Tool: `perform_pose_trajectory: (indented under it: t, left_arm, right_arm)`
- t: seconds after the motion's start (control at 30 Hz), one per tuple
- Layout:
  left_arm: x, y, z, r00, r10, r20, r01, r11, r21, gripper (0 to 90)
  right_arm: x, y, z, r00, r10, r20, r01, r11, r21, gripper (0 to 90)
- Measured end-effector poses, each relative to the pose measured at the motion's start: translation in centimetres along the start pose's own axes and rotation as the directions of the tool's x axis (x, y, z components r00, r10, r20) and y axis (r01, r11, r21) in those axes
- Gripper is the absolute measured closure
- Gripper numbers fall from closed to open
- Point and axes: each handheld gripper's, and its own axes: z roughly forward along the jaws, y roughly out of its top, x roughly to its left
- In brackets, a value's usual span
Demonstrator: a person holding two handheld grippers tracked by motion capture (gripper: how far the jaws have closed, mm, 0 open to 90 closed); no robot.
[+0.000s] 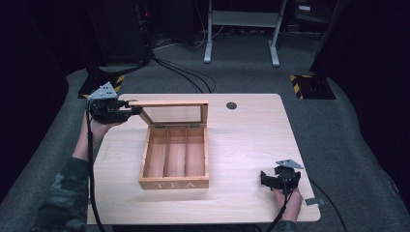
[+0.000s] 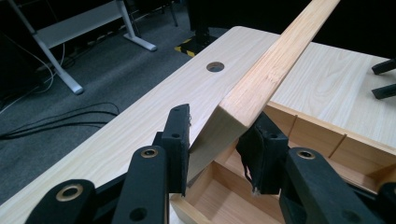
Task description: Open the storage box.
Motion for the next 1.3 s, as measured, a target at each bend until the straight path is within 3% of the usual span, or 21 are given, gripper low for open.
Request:
perform_pose_trajectory:
  t: [0.57, 0.8, 0.93, 1.3]
  left_arm:
    - [-3.0, -2.1, -0.8, 0.9970, 0.044, -0.064, -0.046, 0.9986, -0.025, 62.4]
    - [-4.5, -3.6, -1.2, 0.9968, 0.023, -0.077, -0.026, 0.9989, -0.040, 58.6]
    - [-5.3, -4.3, -1.3, 0.9949, 0.030, -0.096, -0.034, 0.9988, -0.037, 55.7]
    - [-8.1, -7.8, -1.1, 0.9894, 0.004, -0.145, -0.010, 0.9990, -0.043, 44.0]
  right_arm:
    - [0.0, 0.0, 0.0, 1.0000, 0.000, 0.000, 0.000, 1.000, 0.000, 5.3]
    - [0.0, 0.0, 0.0, 1.0000, 0.000, 0.000, 0.000, 1.000, 0.000, 5.3]
    - [0.0, 0.0, 0.0, 1.0000, 0.000, 0.000, 0.000, 1.000, 0.000, 5.3]
    - [0.0, 0.0, 0.0, 1.0000, 0.000, 0.000, 0.000, 1.000, 0.000, 5.3]
